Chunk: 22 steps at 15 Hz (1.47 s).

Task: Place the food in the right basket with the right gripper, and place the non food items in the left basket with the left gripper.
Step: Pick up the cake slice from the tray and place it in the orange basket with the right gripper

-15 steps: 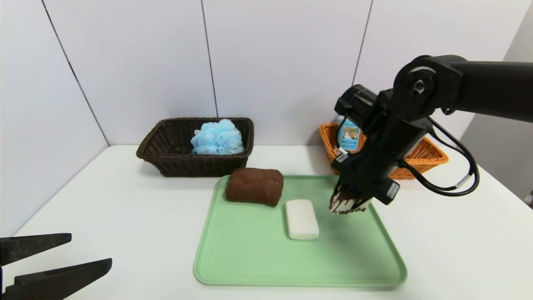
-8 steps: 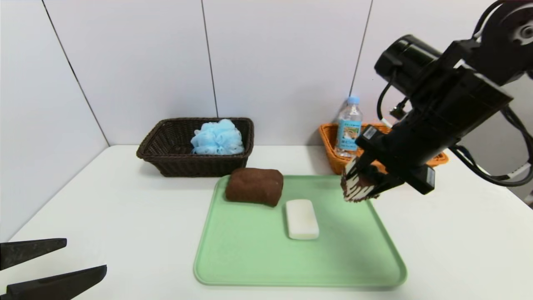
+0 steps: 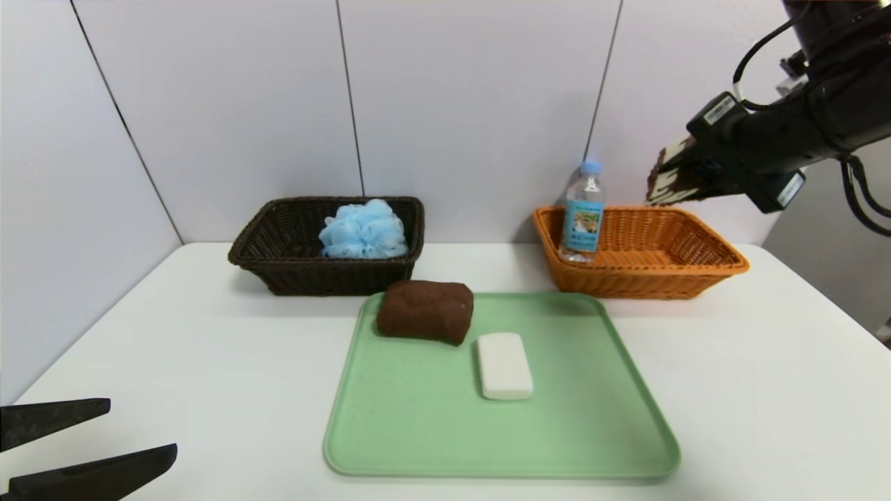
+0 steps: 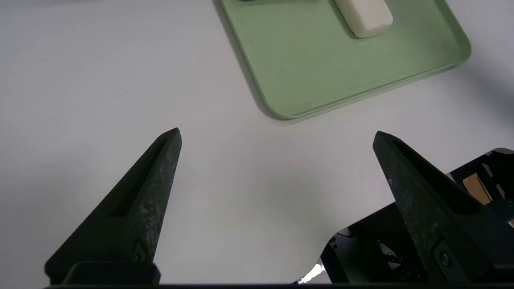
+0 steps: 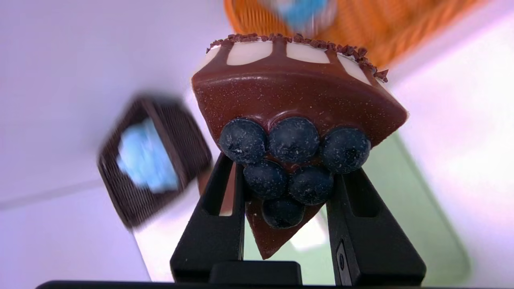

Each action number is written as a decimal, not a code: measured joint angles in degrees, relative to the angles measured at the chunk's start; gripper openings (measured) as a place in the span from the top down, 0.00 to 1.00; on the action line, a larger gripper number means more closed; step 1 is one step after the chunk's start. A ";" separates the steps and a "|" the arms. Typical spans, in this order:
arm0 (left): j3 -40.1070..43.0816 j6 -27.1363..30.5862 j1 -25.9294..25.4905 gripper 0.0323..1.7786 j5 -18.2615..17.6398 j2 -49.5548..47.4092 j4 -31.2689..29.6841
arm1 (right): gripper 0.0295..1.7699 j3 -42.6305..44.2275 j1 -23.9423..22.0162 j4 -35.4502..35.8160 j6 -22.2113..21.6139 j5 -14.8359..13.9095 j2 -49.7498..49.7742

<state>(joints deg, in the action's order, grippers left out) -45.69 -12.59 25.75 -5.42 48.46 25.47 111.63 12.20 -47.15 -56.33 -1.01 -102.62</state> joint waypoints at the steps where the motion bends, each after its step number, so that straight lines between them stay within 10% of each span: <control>1: 0.00 0.02 0.00 0.05 0.02 0.10 -0.11 | 0.69 0.00 -2.56 2.72 0.30 -0.04 -1.34; 7: -0.09 0.02 0.00 0.05 0.00 1.15 -0.39 | 0.69 0.00 -9.90 14.06 -0.02 -0.06 -12.18; 22: 0.27 0.02 0.00 0.05 0.00 2.08 -0.39 | 0.69 0.09 -10.41 18.16 -0.13 -1.77 -23.98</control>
<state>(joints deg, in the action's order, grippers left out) -45.42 -12.57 25.75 -5.42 50.54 25.08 111.71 1.79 -28.99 -56.47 -2.78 -126.60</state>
